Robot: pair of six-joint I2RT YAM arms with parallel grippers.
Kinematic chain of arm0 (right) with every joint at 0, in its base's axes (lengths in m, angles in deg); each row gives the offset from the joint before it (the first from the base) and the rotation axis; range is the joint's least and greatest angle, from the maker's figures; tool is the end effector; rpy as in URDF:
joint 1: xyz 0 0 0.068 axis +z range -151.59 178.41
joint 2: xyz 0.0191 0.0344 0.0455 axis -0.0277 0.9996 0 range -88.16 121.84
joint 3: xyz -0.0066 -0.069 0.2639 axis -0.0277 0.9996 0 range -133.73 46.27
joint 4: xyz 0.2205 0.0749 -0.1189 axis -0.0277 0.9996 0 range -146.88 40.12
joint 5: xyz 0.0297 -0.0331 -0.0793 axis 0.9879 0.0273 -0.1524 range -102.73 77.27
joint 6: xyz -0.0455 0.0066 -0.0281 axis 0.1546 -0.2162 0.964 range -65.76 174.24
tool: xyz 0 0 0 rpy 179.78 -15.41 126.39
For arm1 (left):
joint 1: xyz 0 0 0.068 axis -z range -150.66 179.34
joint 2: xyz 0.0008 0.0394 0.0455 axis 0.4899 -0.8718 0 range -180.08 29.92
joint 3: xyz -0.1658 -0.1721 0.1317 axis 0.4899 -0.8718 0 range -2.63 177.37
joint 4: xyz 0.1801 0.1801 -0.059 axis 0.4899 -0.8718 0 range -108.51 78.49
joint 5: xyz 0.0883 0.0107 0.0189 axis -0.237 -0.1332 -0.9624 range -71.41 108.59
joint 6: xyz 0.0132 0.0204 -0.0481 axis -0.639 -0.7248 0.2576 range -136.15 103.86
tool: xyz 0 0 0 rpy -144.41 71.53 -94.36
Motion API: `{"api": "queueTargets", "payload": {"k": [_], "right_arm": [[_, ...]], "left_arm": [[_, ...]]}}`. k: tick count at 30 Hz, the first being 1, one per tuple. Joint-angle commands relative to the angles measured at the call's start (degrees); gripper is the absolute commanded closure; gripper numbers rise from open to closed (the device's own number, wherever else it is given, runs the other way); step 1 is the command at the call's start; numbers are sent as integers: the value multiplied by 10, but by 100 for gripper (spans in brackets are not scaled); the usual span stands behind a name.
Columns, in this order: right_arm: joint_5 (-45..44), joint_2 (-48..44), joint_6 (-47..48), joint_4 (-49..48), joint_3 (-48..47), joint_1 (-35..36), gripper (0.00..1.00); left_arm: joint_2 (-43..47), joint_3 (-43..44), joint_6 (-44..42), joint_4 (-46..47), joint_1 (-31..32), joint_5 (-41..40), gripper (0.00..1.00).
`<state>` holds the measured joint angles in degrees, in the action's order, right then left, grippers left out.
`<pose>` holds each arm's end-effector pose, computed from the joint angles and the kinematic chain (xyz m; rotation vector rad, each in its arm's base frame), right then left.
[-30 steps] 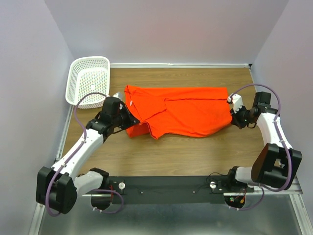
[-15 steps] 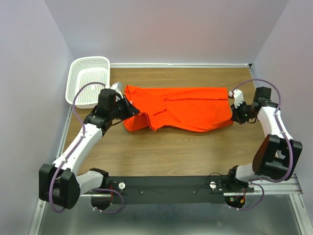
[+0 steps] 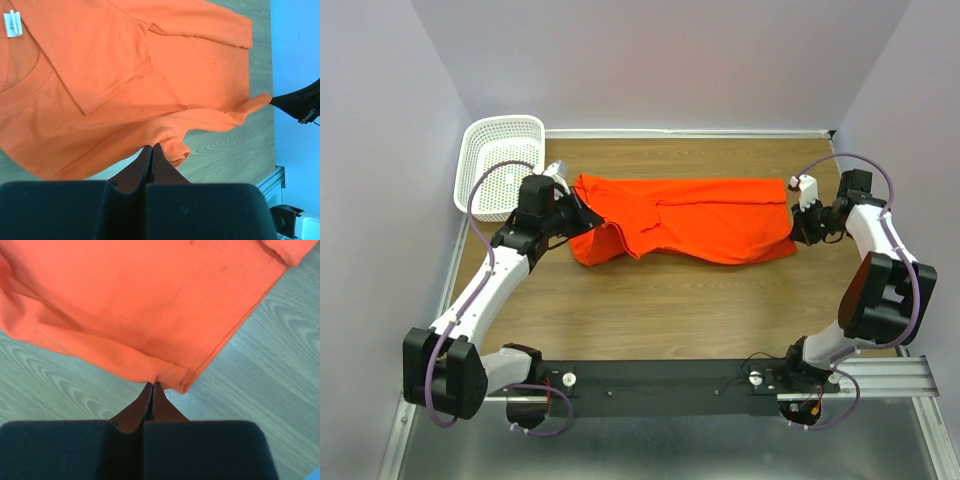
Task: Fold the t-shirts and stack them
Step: Fold the tshirt
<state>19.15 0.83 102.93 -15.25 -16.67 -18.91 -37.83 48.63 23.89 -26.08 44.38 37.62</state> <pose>0.2934 -0.0719 0.2275 -0.8114 2.3693 0.3302 0.2521 -0.0798 0.2904 -0.2738 2.2024 -0.9057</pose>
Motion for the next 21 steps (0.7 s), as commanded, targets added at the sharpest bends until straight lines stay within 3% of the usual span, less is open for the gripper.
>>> {"api": "queueTargets", "payload": {"k": [1,21], "right_arm": [[19,23,-26,-11,-32,-1,99],[-45,68,-83,-53,-68,-3,99]], "left_arm": [[9,-7,-9,13,-20,1,100],[-47,-5,-28,33,-52,13,100]]}}
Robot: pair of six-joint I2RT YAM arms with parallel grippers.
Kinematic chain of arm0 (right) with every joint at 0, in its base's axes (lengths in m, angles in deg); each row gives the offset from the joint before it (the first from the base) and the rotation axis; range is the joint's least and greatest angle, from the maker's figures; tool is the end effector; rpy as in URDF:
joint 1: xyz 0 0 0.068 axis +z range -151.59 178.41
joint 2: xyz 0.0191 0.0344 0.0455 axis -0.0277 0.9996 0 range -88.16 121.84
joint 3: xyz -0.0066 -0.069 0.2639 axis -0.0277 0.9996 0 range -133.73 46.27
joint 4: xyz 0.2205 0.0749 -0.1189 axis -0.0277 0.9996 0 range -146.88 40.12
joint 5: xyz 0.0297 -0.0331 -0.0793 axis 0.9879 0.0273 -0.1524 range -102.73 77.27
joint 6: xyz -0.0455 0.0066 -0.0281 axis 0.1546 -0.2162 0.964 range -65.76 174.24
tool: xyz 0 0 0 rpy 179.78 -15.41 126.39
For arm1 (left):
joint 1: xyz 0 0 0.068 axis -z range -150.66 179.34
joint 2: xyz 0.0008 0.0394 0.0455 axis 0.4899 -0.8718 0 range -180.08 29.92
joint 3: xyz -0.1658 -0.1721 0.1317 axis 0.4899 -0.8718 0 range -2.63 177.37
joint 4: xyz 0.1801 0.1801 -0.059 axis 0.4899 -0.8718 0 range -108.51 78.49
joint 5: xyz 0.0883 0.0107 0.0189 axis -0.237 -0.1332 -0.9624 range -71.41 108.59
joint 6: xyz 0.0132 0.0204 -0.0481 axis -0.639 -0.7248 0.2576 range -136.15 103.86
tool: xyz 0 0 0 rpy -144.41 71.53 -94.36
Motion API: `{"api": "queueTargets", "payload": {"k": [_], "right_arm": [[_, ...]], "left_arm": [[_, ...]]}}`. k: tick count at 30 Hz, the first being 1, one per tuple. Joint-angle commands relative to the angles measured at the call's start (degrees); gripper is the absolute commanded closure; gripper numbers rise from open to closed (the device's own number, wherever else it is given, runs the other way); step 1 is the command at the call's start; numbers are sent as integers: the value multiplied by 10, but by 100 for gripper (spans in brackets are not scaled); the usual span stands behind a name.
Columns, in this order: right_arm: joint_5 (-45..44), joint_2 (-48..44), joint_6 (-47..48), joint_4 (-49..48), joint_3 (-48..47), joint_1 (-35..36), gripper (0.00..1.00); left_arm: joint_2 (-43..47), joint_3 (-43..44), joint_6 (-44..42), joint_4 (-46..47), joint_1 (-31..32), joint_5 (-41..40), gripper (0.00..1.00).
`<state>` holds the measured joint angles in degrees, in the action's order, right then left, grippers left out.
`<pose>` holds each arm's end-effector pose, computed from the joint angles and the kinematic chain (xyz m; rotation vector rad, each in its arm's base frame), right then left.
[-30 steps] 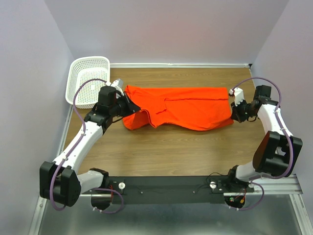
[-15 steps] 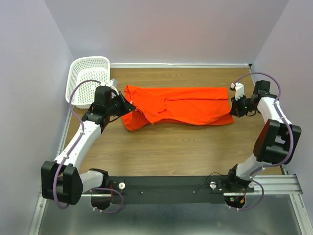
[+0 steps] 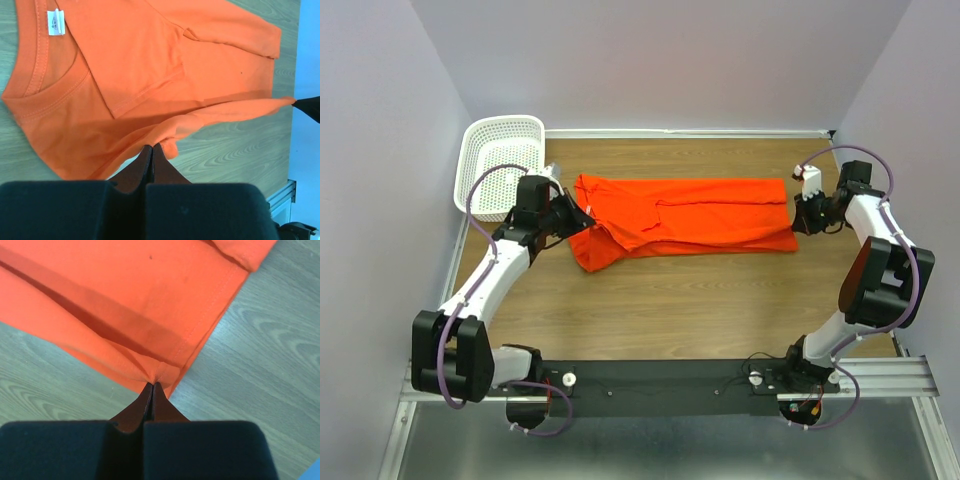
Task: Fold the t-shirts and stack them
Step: Fold the tshirt
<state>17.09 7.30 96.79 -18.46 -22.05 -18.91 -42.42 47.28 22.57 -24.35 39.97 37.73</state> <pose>0.3241 -0.0826 0.2226 -0.6874 2.4114 0.3071 0.2703 -0.0627 0.2650 -0.3583 2.2483 -0.8376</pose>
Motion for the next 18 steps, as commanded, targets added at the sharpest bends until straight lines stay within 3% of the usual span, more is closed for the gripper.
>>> {"api": "queueTargets", "payload": {"k": [1,18], "right_arm": [[-26,3,-25,-23,-15,-4,99],[-45,19,-40,-34,-17,-17,99]], "left_arm": [[-1,7,-16,16,-11,11,100],[-25,19,-24,25,-28,28,100]]}}
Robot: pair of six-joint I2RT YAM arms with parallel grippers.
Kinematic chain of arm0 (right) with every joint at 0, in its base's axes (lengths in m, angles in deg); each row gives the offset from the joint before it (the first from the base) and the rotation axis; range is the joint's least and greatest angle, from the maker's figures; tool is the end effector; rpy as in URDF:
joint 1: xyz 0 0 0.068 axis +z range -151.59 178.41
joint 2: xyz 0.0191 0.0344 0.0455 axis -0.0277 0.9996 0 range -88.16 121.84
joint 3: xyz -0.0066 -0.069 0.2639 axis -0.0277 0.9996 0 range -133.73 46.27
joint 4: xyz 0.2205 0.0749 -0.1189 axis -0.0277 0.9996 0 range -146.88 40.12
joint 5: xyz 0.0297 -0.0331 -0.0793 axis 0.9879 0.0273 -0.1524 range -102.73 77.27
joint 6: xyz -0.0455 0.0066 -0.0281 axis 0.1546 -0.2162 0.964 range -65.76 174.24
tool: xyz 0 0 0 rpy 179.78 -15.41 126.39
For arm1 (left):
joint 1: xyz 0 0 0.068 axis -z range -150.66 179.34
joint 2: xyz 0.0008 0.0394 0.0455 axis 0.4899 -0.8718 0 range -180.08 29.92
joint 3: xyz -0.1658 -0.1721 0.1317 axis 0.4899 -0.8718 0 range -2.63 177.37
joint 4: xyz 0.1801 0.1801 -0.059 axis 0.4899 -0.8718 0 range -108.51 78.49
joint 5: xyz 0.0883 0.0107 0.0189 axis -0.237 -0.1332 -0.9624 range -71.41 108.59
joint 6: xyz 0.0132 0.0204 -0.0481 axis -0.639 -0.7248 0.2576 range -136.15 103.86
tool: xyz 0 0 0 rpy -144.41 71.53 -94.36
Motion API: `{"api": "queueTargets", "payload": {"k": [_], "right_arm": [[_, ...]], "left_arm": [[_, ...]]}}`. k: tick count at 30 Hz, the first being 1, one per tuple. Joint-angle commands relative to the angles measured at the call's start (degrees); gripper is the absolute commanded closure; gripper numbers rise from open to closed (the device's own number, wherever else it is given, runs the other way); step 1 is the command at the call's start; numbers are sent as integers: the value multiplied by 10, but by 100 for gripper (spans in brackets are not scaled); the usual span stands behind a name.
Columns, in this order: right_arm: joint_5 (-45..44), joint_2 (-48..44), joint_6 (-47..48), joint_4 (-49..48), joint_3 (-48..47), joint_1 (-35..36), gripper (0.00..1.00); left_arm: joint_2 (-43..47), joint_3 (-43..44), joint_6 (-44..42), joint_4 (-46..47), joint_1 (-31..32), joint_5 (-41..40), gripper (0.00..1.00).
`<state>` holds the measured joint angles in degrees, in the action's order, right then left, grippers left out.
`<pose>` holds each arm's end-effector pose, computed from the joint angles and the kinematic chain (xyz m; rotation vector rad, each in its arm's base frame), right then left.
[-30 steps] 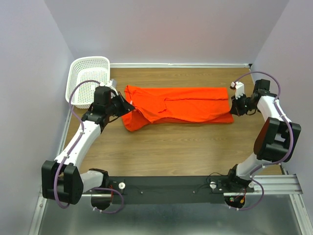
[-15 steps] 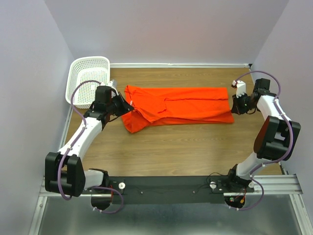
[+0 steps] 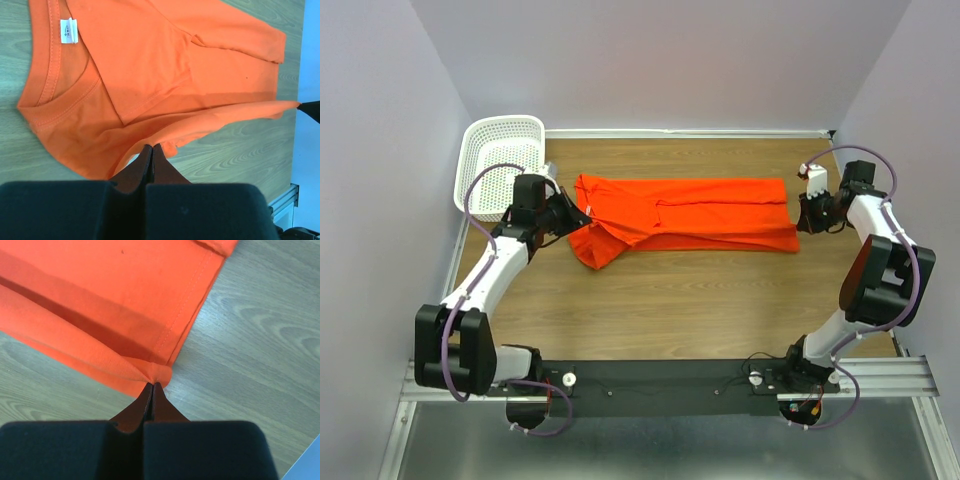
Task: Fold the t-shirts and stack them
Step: Fold the tshirt
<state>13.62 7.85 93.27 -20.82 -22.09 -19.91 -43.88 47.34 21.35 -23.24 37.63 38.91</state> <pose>0.3272 -0.0918 0.2207 -0.5873 2.4500 0.2348 0.2774 -0.0530 0.2606 -0.3686 2.2426 -0.8265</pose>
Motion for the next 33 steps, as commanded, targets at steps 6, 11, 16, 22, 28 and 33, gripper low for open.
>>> {"api": "queueTargets", "payload": {"k": [6,11,16,22,28,33], "right_arm": [[-7,31,-7,-11,-24,-7,99],[-5,44,-9,-12,-30,-7,99],[-5,53,-12,-12,-36,-7,99],[-3,63,-18,-14,-46,-7,99],[3,80,-22,-15,-66,-7,99],[9,99,-29,-14,-82,-7,99]], "left_arm": [[-24,23,-10,20,-5,20,100],[-32,29,-10,21,-5,21,100],[-38,35,-9,23,-5,19,100],[-51,45,-10,24,-6,18,100],[-67,56,-11,27,-6,18,100],[-82,66,-12,28,-6,19,100]]}}
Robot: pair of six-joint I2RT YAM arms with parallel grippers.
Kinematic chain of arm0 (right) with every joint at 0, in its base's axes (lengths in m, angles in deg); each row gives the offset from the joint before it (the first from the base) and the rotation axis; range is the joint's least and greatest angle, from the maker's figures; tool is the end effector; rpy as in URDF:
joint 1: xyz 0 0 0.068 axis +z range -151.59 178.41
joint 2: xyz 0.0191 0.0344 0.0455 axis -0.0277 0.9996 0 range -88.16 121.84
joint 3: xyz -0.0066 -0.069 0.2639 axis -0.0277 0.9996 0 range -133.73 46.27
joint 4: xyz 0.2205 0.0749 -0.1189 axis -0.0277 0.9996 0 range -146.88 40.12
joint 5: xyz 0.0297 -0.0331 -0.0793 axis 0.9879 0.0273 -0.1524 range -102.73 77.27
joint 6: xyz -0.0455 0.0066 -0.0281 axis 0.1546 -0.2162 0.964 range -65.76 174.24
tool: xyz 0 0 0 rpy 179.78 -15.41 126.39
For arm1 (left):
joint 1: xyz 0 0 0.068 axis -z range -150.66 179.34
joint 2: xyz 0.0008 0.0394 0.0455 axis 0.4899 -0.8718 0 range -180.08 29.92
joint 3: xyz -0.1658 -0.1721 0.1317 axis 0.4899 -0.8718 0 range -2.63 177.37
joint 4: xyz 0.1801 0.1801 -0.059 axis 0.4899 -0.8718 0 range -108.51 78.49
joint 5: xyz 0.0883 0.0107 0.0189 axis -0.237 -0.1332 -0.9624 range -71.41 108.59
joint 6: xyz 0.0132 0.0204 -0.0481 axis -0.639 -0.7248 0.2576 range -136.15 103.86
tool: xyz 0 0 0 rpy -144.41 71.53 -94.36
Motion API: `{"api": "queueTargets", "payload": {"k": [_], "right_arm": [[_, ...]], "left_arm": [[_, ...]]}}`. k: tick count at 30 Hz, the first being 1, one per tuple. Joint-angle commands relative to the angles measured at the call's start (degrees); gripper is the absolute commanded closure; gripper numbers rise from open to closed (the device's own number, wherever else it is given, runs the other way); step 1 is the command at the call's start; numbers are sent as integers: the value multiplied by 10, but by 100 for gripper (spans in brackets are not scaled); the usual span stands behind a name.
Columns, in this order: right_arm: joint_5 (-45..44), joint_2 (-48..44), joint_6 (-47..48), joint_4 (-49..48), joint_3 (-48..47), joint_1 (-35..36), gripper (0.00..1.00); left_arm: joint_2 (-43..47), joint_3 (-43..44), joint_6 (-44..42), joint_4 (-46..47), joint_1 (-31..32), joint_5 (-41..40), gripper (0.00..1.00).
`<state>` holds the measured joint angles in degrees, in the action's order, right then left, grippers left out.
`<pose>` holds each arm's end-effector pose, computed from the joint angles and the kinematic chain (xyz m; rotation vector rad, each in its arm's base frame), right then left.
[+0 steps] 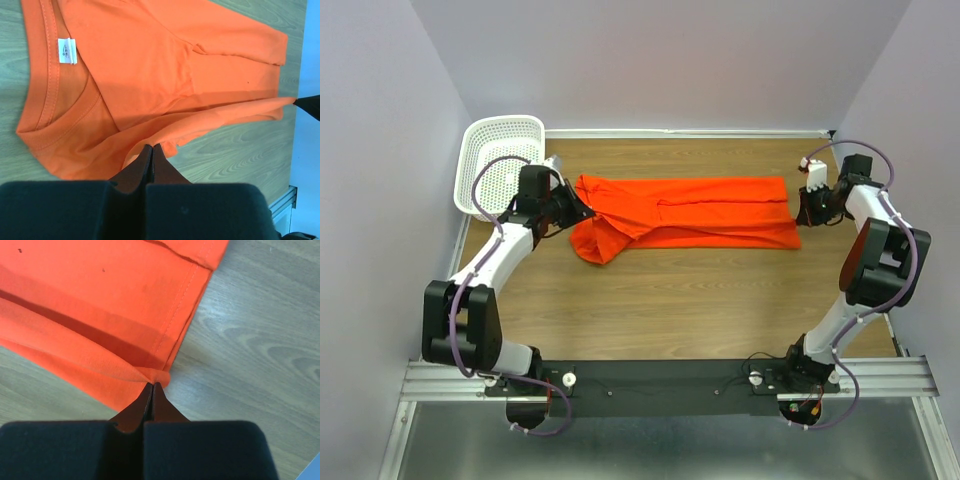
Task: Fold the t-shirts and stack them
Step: Fold the tshirt
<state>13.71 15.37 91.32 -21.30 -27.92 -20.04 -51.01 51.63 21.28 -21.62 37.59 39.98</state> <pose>0.3557 -0.1021 0.2067 -0.5406 2.4788 0.2642 0.3050 -0.0574 0.2538 -0.3663 2.2660 -0.8422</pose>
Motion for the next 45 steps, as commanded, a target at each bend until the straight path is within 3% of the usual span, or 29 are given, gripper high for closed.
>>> {"api": "queueTargets", "payload": {"k": [1,4,8,12,18,27,36,40,45], "right_arm": [[10,27,-11,-9,-25,-5,98],[12,41,-14,-9,-32,-4,96],[11,63,-30,-12,-50,-4,86],[-16,59,-86,-75,-55,-4,65],[25,3,-123,-118,-25,-4,63],[160,-63,-59,-90,37,-4,57],[170,-74,-37,-63,56,19,57],[183,-77,34,-12,59,60,57],[202,-110,125,30,94,171,55]], "left_arm": [[-13,25,-11,13,-5,8,100],[-27,33,-10,16,-5,10,100],[-49,44,-7,23,-5,15,100],[-84,64,-5,26,-5,19,100],[-121,88,-4,32,-5,20,100],[-149,111,-9,31,-5,29,100],[-172,132,-15,25,-5,35,100],[-181,144,-20,24,-5,42,100],[-193,177,-46,12,-4,53,100]]}}
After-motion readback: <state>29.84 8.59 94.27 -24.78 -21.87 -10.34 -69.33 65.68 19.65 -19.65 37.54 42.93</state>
